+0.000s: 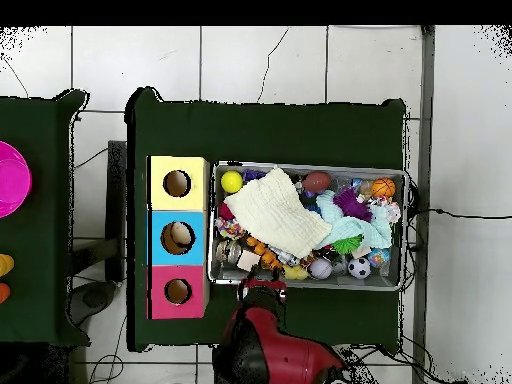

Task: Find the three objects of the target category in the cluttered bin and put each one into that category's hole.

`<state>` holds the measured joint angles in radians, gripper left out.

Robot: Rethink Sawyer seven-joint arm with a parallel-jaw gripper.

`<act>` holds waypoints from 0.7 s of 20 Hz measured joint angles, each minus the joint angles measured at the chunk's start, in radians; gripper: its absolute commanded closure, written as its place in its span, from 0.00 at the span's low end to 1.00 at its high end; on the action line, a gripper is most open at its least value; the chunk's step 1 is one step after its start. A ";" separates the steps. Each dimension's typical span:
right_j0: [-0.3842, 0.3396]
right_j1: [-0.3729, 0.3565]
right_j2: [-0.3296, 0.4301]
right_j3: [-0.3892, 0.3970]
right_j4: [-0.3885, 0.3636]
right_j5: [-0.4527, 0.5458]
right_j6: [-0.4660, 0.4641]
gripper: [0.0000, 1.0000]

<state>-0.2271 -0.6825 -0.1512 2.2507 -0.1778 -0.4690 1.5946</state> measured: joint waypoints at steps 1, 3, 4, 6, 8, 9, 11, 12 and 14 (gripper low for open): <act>-0.008 -0.003 0.007 0.002 -0.006 0.004 0.000 0.00; -0.079 -0.026 0.053 0.020 -0.056 0.045 0.000 0.00; -0.093 -0.030 0.059 0.023 -0.064 0.055 0.000 0.00; -0.117 -0.034 0.070 0.027 -0.079 0.075 0.000 0.00; -0.145 -0.038 0.079 0.033 -0.096 0.103 0.000 0.00; -0.153 -0.038 0.081 0.036 -0.100 0.114 0.000 0.00; -0.161 -0.039 0.082 0.043 -0.105 0.126 0.000 0.00; -0.160 -0.040 0.082 0.048 -0.108 0.129 0.000 0.00; -0.159 -0.040 0.083 0.052 -0.109 0.129 0.000 0.00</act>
<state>-0.3866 -0.7227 -0.0685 2.3030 -0.2863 -0.3399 1.5946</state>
